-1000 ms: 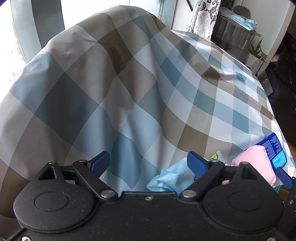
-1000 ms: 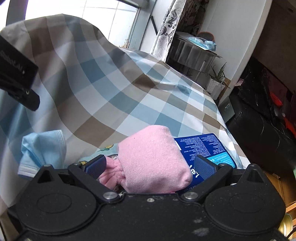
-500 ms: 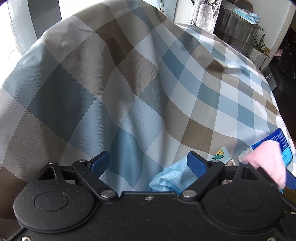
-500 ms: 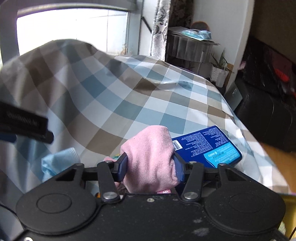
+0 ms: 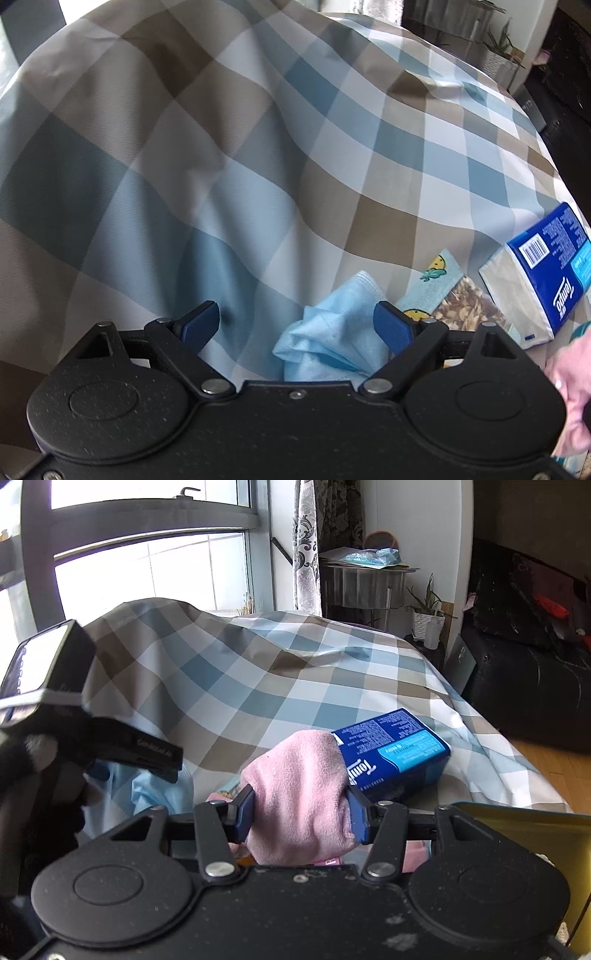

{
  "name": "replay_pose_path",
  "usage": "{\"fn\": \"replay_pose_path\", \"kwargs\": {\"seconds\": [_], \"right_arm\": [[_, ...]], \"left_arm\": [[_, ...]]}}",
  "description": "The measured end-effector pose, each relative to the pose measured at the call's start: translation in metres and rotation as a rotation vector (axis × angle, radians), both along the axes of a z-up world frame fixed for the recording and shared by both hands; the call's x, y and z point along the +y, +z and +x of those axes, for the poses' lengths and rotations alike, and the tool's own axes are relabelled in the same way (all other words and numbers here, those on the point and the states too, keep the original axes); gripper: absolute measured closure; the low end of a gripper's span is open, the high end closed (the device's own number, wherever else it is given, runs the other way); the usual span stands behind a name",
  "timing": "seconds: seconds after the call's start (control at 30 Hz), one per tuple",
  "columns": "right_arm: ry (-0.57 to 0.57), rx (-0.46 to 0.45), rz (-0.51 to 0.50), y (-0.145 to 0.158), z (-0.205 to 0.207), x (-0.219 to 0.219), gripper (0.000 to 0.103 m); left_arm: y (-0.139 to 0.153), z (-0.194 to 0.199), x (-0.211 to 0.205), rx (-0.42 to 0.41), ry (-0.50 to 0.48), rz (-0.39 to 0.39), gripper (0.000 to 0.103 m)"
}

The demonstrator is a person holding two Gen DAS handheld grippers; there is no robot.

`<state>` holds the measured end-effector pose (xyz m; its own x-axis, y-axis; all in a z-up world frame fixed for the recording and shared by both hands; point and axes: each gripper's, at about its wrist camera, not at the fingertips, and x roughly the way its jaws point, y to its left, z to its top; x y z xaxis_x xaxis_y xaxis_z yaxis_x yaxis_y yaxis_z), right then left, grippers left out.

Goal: Organize soft objects
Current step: 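Grasp the blue face mask with the left gripper while the right gripper lifts the pink towel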

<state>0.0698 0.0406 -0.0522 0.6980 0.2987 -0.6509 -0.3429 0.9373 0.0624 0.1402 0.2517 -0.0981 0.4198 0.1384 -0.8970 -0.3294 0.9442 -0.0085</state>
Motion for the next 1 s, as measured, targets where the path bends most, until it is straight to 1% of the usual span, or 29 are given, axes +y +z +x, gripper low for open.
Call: {"fn": "replay_pose_path", "kwargs": {"seconds": [0.07, 0.2, 0.37, 0.4, 0.43, 0.47, 0.53, 0.57, 0.6, 0.63, 0.7, 0.83, 0.9, 0.97, 1.0], "right_arm": [[0.005, 0.005, -0.004, -0.003, -0.009, -0.002, 0.052], [0.014, 0.036, 0.013, -0.009, -0.019, -0.004, 0.052], [0.007, 0.058, 0.029, -0.013, -0.027, -0.006, 0.052], [0.006, 0.060, 0.030, -0.013, -0.029, -0.007, 0.052], [0.003, 0.062, 0.030, -0.013, -0.031, -0.008, 0.052], [0.000, 0.064, 0.030, -0.013, -0.032, -0.009, 0.052], [-0.008, 0.069, 0.033, -0.012, -0.036, -0.011, 0.052], [-0.012, 0.070, 0.032, -0.012, -0.037, -0.012, 0.052], [-0.016, 0.071, 0.034, -0.012, -0.039, -0.014, 0.052], [-0.020, 0.070, 0.036, -0.011, -0.041, -0.015, 0.052], [-0.028, 0.068, 0.043, -0.009, -0.045, -0.018, 0.052], [-0.040, 0.065, 0.051, -0.006, -0.051, -0.025, 0.052], [-0.043, 0.061, 0.054, -0.004, -0.054, -0.028, 0.052], [-0.049, 0.059, 0.059, -0.004, -0.057, -0.033, 0.052], [-0.052, 0.060, 0.062, -0.004, -0.057, -0.034, 0.052]], "left_arm": [[-0.003, 0.002, -0.003, 0.006, -0.016, -0.005, 0.015], [-0.011, 0.006, -0.007, 0.029, -0.032, 0.015, 0.012], [-0.015, 0.006, -0.010, 0.045, -0.048, 0.029, 0.013], [-0.015, 0.005, -0.010, 0.045, -0.049, 0.030, 0.016], [-0.014, 0.004, -0.010, 0.044, -0.048, 0.030, 0.023], [-0.014, 0.004, -0.009, 0.044, -0.046, 0.032, 0.027], [-0.012, 0.003, -0.007, 0.037, -0.039, 0.025, 0.039], [-0.011, 0.002, -0.006, 0.030, -0.034, 0.018, 0.043], [-0.009, 0.001, -0.004, 0.020, -0.029, 0.012, 0.049], [-0.007, -0.001, -0.003, 0.008, -0.026, 0.005, 0.052], [-0.003, -0.003, -0.001, -0.011, -0.023, -0.007, 0.055], [0.003, -0.005, 0.002, -0.035, -0.018, -0.056, 0.056], [0.007, -0.008, 0.003, -0.049, -0.014, -0.057, 0.055], [0.010, -0.012, 0.004, -0.061, -0.015, -0.068, 0.050], [0.010, -0.013, 0.004, -0.062, -0.014, -0.080, 0.043]]}}
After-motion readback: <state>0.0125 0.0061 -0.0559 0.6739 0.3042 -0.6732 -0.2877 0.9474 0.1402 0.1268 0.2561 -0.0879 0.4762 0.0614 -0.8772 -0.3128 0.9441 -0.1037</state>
